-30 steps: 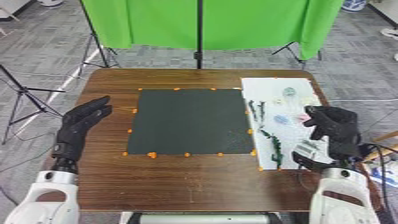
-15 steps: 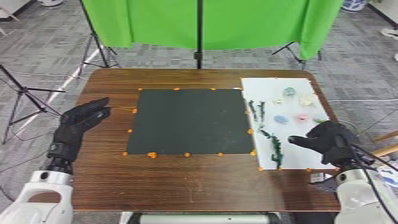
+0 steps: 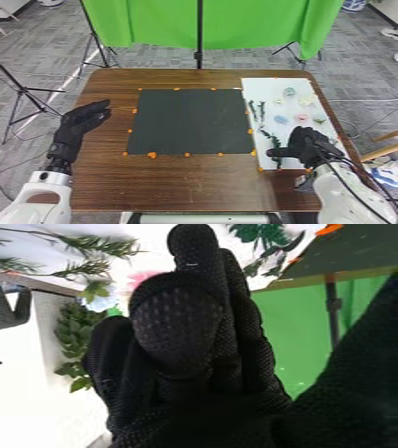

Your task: Arrange flowers

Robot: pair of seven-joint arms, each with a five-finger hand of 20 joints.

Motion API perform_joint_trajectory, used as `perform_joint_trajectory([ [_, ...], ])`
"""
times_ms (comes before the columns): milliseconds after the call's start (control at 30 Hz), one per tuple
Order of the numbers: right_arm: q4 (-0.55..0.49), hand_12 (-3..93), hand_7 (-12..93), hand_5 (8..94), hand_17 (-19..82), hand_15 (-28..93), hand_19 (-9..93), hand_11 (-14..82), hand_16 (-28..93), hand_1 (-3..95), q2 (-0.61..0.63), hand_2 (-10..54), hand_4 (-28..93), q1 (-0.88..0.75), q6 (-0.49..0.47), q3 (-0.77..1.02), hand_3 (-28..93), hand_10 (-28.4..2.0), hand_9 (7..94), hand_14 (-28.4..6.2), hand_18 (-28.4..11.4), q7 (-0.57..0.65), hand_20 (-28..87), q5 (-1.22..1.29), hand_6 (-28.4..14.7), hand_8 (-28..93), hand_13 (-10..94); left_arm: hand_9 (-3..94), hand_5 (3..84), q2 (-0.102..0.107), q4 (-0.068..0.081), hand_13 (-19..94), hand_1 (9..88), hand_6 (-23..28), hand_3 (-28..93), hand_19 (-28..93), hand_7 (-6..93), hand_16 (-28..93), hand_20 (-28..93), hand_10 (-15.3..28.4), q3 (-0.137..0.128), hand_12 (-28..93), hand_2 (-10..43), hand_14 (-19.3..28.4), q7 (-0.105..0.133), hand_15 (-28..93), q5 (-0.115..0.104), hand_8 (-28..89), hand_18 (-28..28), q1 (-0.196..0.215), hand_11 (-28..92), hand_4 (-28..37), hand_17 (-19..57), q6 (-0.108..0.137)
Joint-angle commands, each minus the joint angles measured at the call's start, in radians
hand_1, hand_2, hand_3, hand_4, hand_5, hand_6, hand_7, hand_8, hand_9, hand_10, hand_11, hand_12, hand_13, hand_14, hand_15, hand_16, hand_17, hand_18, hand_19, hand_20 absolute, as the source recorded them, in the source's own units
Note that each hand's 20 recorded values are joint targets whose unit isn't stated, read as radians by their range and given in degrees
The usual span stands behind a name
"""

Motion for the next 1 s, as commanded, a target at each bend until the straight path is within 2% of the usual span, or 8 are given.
perform_joint_trajectory([
  [33, 0.049, 19.6, 13, 76.2, 68, 51, 93, 18.8, 34, 32.1, 0.022, -9.5, -21, 0.080, 0.003, -0.096, 51, -17.0, 86.5, -3.1, -9.4, 0.031, 47, -0.029, -7.6, -7, 93, 45.9, 47.5, 0.007, -0.007, 37, 33.2, 5.2, 62, 8, 10.4, -1, 18, 14.7, -0.004, 11, -3.3, 18.7, -0.027, 19, 0.002, -6, 11.6, 0.014, 18, -16.6, 9.6, -0.009],
  [100, 0.066, 19.9, 13, 77.8, 69, 52, 93, 19.5, 33, 31.9, 0.014, -9.5, -24, 0.105, 0.003, -0.123, 57, -16.6, 87.7, -2.7, -9.0, 0.040, 47, -0.032, -7.3, -7, 94, 45.9, 47.4, 0.012, -0.007, 37, 33.2, 5.2, 62, 8, 10.4, -1, 18, 14.7, -0.002, 11, -3.3, 18.6, -0.029, 19, 0.000, -6, 11.6, 0.016, 18, -16.5, 9.6, -0.007],
  [367, 0.110, 20.5, 14, 79.9, 70, 54, 93, 21.5, 32, 34.2, -0.010, -9.5, -19, 0.161, 0.003, -0.192, 57, -16.2, 89.5, -2.6, -8.3, 0.061, 45, -0.032, -7.1, -7, 94, 45.9, 47.4, -0.002, -0.011, 37, 33.4, 5.3, 62, 8, 10.3, -1, 18, 14.7, -0.008, 11, -3.1, 18.7, -0.047, 19, 0.008, -6, 11.6, 0.019, 18, -16.5, 9.5, -0.027],
  [700, 0.157, 22.6, 17, 81.4, 72, 56, 93, 25.9, 30, 40.7, -0.054, -9.5, -11, 0.190, 0.009, -0.257, 61, -15.5, 91.0, -1.9, -7.2, 0.091, 44, -0.032, -6.5, -5, 94, 45.8, 47.2, -0.001, -0.008, 37, 33.3, 5.3, 62, 8, 10.1, -1, 18, 14.7, -0.008, 11, -3.2, 18.7, -0.059, 19, 0.008, -6, 11.7, 0.014, 18, -16.4, 9.4, -0.042],
  [800, 0.169, 23.8, 18, 81.6, 72, 58, 93, 28.7, 28, 46.0, -0.066, -9.5, -7, 0.200, -0.004, -0.277, 57, -14.8, 91.0, -1.6, -7.0, 0.092, 44, -0.029, -6.4, 12, 94, 45.7, 47.1, -0.006, -0.009, 37, 33.3, 5.3, 62, 8, 10.1, -1, 18, 14.8, -0.007, 11, -3.1, 18.8, -0.061, 19, 0.012, -6, 11.7, 0.013, 18, -16.4, 9.4, -0.050],
  [833, 0.174, 24.4, 18, 81.9, 72, 59, 93, 30.0, 28, 50.2, -0.072, -9.5, -4, 0.202, -0.008, -0.283, 51, -14.6, 91.0, -1.4, -6.9, 0.091, 44, -0.034, -6.3, 17, 94, 45.7, 47.1, -0.007, -0.008, 37, 33.2, 5.4, 62, 8, 10.0, -1, 18, 14.7, -0.007, 11, -3.2, 18.8, -0.062, 19, 0.012, -6, 11.6, 0.011, 18, -16.4, 9.3, -0.051],
  [933, 0.183, 26.9, 18, 83.0, 73, 60, 93, 34.7, 27, 80.2, -0.076, -9.5, 45, 0.206, -0.001, -0.299, -22, -13.8, 90.9, -1.0, -6.4, 0.085, 43, -0.035, -5.6, 24, 94, 45.6, 47.1, -0.008, -0.011, 37, 33.3, 5.4, 62, 8, 10.0, -1, 18, 14.7, -0.008, 11, -3.1, 18.8, -0.065, 19, 0.014, -5, 11.6, 0.012, 18, -16.5, 9.3, -0.049],
  [1000, 0.188, 28.4, 20, 83.2, 74, 62, 93, 37.7, 27, 83.9, -0.079, -9.5, 49, 0.208, 0.000, -0.308, -28, -13.4, 90.7, -0.5, -6.6, 0.083, 44, -0.030, -4.9, 25, 94, 45.6, 47.1, -0.009, -0.011, 37, 33.3, 5.4, 62, 8, 10.0, -1, 18, 14.7, -0.009, 11, -3.1, 18.7, -0.066, 19, 0.015, -5, 11.6, 0.013, 18, -16.5, 9.2, -0.049],
])
